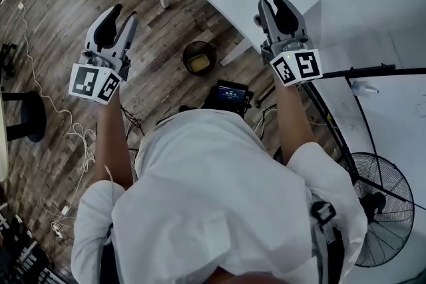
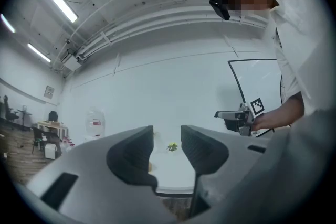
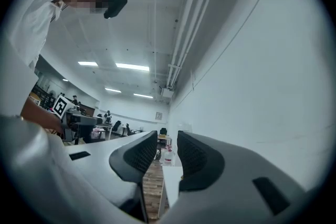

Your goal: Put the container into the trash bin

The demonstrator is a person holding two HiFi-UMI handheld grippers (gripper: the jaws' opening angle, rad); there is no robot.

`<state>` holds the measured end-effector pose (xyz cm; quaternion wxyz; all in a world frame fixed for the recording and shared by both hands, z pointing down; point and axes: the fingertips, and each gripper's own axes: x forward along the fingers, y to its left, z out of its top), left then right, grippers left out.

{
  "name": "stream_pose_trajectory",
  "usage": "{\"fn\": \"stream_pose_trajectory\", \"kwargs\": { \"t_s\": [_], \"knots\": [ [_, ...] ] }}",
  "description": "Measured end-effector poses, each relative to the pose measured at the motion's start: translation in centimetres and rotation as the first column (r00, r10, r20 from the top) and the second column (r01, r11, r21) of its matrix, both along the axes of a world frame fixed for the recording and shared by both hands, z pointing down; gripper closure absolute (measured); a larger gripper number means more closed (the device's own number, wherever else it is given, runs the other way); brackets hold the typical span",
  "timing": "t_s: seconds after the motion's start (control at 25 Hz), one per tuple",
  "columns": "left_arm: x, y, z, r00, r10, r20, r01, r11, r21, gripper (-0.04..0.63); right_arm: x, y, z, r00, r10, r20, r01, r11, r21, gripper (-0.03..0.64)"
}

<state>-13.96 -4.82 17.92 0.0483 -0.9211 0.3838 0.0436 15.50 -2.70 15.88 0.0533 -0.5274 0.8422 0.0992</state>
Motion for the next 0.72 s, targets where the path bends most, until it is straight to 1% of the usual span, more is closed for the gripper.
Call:
{"fn": "stream_pose_trajectory", "kwargs": {
  "t_s": [0.2,0.32,0.56,0.72],
  "knots": [
    [0.7,-1.2,0.5,1.0,-0.008,-0.022,0.008,1.0,0.003,0.43,0.4,-2.5,1.5,0.999,-0.029,0.023,0.03,0.999,-0.039,0.479],
    [1.1,-2.6,0.5,1.0,-0.004,-0.01,0.004,1.0,0.01,0.43,0.5,-4.8,2.6,0.999,-0.047,0.024,0.048,0.996,-0.071,0.479],
    [1.8,-7.5,1.0,0.999,-0.044,0.005,0.044,0.999,-0.008,0.43,1.5,-12.5,6.2,0.997,-0.073,0.031,0.077,0.983,-0.166,0.479],
    [2.3,-11.7,1.8,0.995,-0.102,0.01,0.102,0.994,-0.038,0.43,2.0,-18.7,8.0,0.99,-0.135,0.041,0.141,0.967,-0.213,0.479]
  ]
}}
